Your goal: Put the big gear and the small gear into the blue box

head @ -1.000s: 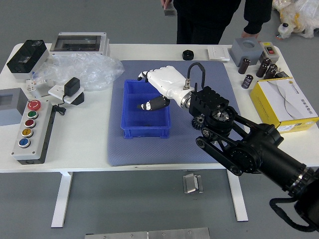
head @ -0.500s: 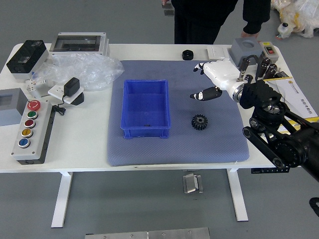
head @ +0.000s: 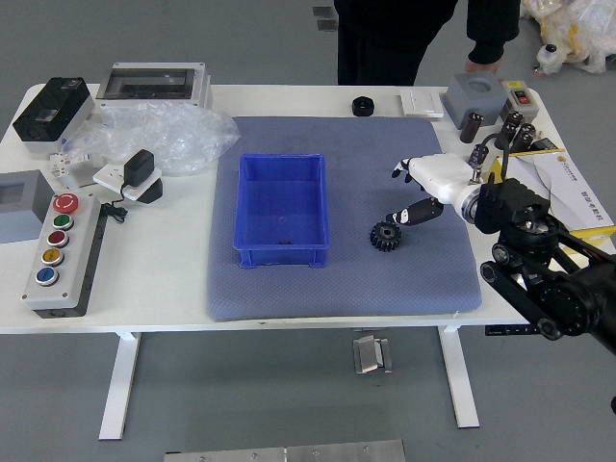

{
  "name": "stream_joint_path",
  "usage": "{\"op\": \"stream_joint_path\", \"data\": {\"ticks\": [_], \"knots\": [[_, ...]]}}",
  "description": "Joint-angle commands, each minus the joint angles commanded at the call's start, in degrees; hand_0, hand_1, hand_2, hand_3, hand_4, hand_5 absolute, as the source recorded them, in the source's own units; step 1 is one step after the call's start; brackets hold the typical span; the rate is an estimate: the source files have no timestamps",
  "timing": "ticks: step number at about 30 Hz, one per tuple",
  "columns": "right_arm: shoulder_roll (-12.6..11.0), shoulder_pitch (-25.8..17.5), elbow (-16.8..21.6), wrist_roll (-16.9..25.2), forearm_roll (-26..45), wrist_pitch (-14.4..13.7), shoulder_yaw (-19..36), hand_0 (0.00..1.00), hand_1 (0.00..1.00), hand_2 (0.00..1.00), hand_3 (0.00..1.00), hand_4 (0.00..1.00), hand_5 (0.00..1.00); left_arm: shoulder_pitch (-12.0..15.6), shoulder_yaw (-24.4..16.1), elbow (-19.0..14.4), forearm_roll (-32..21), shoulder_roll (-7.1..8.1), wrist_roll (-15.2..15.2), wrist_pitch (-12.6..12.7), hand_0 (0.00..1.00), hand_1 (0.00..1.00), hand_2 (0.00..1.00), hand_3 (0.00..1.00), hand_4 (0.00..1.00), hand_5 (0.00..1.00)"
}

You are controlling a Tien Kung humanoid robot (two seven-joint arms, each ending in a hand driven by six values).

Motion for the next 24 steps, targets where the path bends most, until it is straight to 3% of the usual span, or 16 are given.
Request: {"op": "stream_joint_path", "data": {"ticks": [11, 24], "knots": [[-1.0, -0.4, 5.4, -2.9, 1.4, 4.3, -0.9, 0.631, 0.550, 0.675, 0.746, 0.871, 0.449, 0.1, 0.1, 0.0, -0.1, 0.24, 0.1, 0.0, 0.851, 0.818, 0.799, 0.821, 0.676, 0.306], [-0.3, -1.7, 6.0, -3.8, 1.4, 5.3, -1.9, 0.635, 0.550, 0.675, 0.740, 0.861, 0.439, 0.1, 0.1, 0.0, -0.2, 0.20, 0.0, 0.1, 0.850, 0.817, 0.799, 0.821, 0.677, 0.304]]}}
